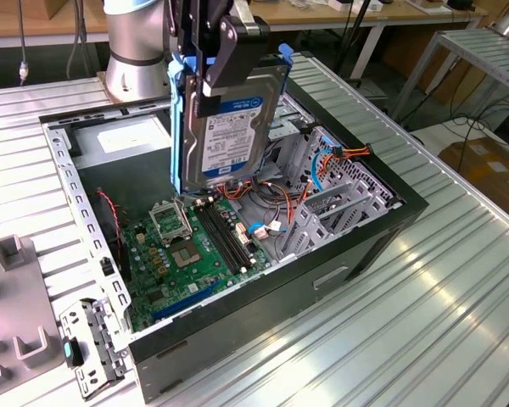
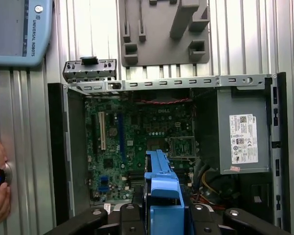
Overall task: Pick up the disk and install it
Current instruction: 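Insert the disk into the insertion slot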
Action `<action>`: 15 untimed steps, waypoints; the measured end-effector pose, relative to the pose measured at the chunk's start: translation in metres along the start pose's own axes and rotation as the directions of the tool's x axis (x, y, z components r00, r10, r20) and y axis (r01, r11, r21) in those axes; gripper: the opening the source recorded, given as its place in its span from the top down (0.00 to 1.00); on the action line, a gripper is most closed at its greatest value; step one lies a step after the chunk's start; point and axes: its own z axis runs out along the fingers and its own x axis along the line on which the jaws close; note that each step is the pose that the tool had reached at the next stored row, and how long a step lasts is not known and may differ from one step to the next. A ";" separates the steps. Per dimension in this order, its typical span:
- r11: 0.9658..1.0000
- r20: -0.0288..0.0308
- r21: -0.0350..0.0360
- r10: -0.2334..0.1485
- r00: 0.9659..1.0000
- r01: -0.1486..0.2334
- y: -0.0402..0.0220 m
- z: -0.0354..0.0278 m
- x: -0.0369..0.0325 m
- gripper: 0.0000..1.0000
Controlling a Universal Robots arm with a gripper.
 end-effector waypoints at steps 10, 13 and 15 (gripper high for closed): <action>1.000 -0.005 0.000 0.000 1.000 0.000 -0.0259 0.0003 0.0137 0.63; 1.000 -0.005 0.000 0.000 1.000 0.000 -0.0317 0.0003 0.0137 0.63; 1.000 -0.005 0.000 0.000 1.000 0.000 -0.0350 0.0004 0.0137 0.63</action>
